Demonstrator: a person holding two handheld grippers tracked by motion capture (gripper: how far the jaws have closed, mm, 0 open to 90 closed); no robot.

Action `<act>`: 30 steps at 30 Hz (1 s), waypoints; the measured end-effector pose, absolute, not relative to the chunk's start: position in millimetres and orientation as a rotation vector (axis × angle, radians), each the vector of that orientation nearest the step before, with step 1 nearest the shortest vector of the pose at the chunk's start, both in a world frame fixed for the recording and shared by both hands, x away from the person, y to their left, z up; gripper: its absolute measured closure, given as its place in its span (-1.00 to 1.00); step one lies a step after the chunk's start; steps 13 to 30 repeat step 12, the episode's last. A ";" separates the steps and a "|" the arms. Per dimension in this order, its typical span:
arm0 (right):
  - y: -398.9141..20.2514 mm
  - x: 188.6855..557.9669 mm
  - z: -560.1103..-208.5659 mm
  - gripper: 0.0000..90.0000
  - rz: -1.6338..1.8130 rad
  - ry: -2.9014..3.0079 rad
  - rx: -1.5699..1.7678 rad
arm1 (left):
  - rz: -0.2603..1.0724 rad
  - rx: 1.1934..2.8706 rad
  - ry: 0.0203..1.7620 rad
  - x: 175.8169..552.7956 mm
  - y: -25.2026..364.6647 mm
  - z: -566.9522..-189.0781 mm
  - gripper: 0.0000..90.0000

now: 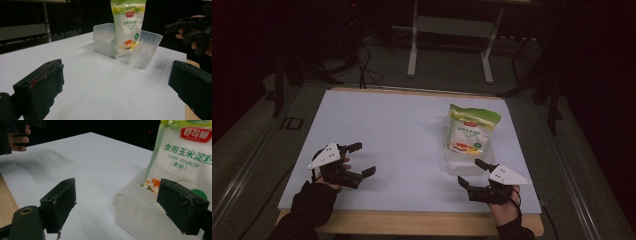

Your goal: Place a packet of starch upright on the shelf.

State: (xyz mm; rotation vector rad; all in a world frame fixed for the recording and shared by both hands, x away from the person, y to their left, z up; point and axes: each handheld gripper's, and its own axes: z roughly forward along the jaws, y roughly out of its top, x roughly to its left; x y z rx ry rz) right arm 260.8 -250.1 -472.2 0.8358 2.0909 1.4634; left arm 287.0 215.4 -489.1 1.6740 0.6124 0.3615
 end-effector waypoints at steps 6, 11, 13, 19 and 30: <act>-250.4 262.3 -473.6 -0.66 1.469 2.091 0.843 | 0.345 1.697 0.610 288.2 212.4 -493.6 -0.99; -250.9 263.0 -473.9 -0.66 1.468 2.090 0.845 | 0.346 1.693 0.610 288.1 212.7 -493.1 -0.99; -251.2 263.0 -473.7 -0.66 1.469 2.089 0.846 | 0.346 1.693 0.610 288.1 212.7 -493.1 -0.99; -251.2 263.0 -473.7 -0.66 1.469 2.089 0.846 | 0.346 1.693 0.610 288.1 212.7 -493.1 -0.99; -251.2 263.0 -473.7 -0.66 1.469 2.089 0.846 | 0.346 1.693 0.610 288.1 212.7 -493.1 -0.99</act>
